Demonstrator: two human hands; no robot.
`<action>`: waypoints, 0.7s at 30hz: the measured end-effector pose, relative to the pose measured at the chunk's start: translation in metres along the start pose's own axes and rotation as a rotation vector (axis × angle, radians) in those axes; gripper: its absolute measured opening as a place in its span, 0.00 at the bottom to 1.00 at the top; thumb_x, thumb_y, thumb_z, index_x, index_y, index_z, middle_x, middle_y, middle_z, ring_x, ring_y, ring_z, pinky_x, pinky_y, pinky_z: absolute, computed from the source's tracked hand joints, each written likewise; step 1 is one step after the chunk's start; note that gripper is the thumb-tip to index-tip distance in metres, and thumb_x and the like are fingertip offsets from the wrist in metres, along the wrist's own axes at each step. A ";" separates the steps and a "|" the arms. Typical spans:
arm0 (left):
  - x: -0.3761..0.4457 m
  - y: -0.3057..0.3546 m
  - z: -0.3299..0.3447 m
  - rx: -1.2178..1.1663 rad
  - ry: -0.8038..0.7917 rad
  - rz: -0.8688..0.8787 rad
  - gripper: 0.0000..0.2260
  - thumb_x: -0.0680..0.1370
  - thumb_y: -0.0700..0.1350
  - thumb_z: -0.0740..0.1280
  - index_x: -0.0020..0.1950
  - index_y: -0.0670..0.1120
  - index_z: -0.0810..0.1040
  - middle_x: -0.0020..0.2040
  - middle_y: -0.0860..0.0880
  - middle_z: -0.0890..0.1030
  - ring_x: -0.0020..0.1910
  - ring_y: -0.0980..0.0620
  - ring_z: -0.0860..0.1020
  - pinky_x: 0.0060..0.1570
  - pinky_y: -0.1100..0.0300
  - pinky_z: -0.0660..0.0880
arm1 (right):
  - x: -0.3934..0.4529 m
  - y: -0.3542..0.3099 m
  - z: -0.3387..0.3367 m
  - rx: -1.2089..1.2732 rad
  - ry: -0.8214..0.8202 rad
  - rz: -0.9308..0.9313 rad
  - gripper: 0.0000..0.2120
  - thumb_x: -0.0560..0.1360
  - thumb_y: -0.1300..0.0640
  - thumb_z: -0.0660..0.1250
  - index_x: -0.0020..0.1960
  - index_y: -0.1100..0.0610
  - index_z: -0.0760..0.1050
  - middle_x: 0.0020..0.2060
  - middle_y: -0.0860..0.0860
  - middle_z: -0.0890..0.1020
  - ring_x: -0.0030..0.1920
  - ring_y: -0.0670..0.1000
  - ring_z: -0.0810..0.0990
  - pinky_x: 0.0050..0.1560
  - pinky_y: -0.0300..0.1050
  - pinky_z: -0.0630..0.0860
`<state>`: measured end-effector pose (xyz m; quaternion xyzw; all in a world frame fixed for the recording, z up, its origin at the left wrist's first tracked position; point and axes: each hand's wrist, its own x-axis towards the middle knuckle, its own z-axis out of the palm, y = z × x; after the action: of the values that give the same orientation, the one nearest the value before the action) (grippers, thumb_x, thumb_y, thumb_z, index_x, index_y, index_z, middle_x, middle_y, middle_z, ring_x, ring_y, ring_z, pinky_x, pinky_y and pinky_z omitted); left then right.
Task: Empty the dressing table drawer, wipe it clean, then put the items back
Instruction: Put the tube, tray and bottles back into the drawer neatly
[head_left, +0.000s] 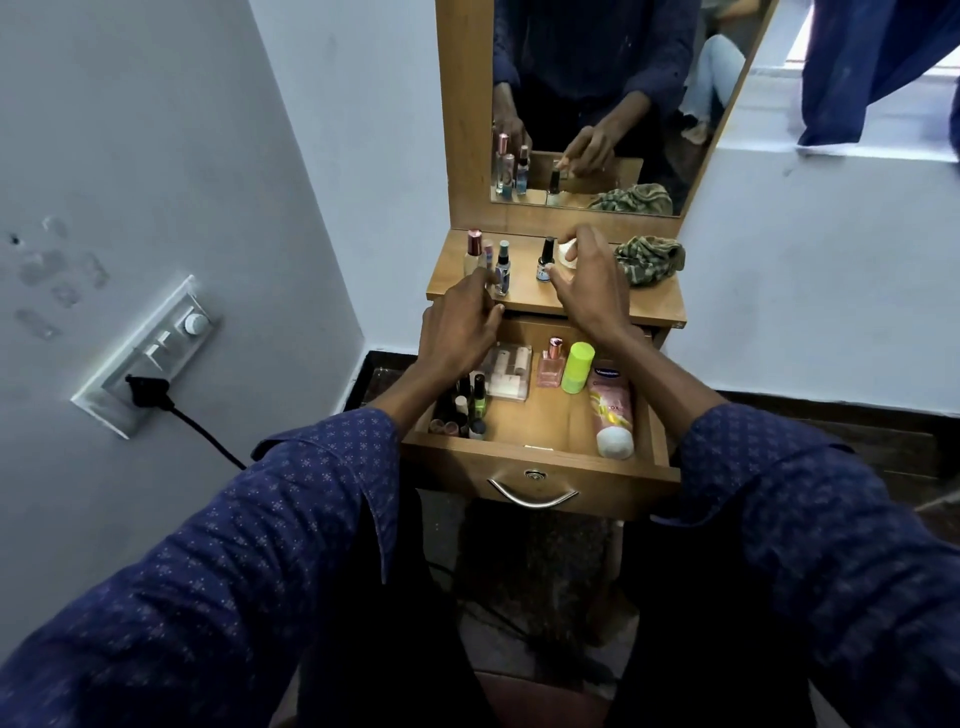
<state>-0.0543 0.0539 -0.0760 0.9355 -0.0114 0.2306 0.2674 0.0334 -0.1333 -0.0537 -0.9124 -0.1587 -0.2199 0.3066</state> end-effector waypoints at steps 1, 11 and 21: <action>0.003 0.001 0.000 0.002 0.022 0.010 0.16 0.82 0.50 0.68 0.69 0.54 0.70 0.57 0.51 0.85 0.52 0.48 0.84 0.49 0.46 0.82 | 0.006 -0.001 0.001 -0.018 -0.008 -0.001 0.18 0.77 0.53 0.74 0.64 0.51 0.72 0.55 0.49 0.78 0.47 0.47 0.76 0.34 0.33 0.62; 0.034 0.017 0.007 0.114 0.056 0.019 0.25 0.84 0.51 0.66 0.79 0.51 0.63 0.52 0.43 0.86 0.48 0.39 0.84 0.46 0.47 0.80 | 0.024 -0.005 0.010 -0.101 -0.014 -0.059 0.11 0.80 0.51 0.71 0.62 0.50 0.78 0.55 0.50 0.85 0.54 0.52 0.83 0.44 0.41 0.69; 0.040 0.017 0.005 -0.035 0.114 -0.022 0.08 0.84 0.44 0.66 0.63 0.50 0.73 0.48 0.47 0.85 0.45 0.47 0.83 0.41 0.51 0.79 | 0.016 0.001 0.002 0.032 0.003 0.047 0.09 0.78 0.54 0.75 0.57 0.52 0.82 0.51 0.47 0.87 0.50 0.46 0.84 0.36 0.37 0.70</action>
<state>-0.0193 0.0408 -0.0540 0.9161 0.0103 0.2805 0.2863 0.0485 -0.1307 -0.0473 -0.9105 -0.1403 -0.2112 0.3267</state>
